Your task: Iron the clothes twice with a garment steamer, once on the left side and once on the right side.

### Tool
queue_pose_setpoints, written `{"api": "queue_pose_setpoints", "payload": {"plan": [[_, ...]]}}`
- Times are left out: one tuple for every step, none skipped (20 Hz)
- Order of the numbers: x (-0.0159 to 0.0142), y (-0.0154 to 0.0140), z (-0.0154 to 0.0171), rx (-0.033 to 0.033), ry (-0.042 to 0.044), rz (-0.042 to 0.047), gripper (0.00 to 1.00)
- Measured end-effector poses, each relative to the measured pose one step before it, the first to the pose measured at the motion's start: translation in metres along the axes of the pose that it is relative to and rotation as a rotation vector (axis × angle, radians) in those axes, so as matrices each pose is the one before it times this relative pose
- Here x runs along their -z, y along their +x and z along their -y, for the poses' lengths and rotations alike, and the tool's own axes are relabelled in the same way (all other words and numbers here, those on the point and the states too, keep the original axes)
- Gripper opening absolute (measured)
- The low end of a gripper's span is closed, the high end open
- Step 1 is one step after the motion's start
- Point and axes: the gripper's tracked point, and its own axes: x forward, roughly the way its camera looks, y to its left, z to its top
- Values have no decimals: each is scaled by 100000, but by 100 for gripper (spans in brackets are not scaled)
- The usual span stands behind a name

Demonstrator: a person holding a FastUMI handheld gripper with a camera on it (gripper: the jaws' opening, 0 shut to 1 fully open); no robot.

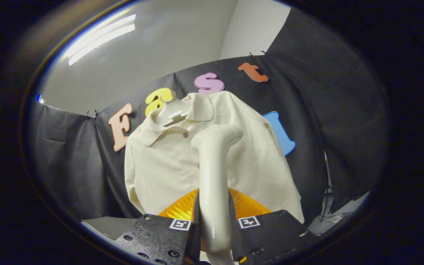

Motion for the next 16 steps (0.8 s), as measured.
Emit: {"api": "queue_pose_setpoints", "payload": {"plan": [[-573,617,164,40,1628,1385,32],[-405,633,131,-246,1618,599,32],[23,454,58,-249,562,242,32],[-228,695,206,18,-445,1192,32],[290,550,247,353,-627,-708,32],[194,436,135,29,-654,-224,32],[-99,195,130,-522,-415,778,32],[138,36,10,-785,545,-310,32],[188,-18,142,-653,892,402,32],[211,-1,163,-547,906,128,32],[353,120,248,-69,1021,76,32],[526,-148,248,173,787,-693,32],[534,-158,297,193,581,-632,32],[598,-301,377,360,297,-1074,32],[367,-284,459,411,517,-283,32],[441,-299,383,312,802,-617,32]]}}
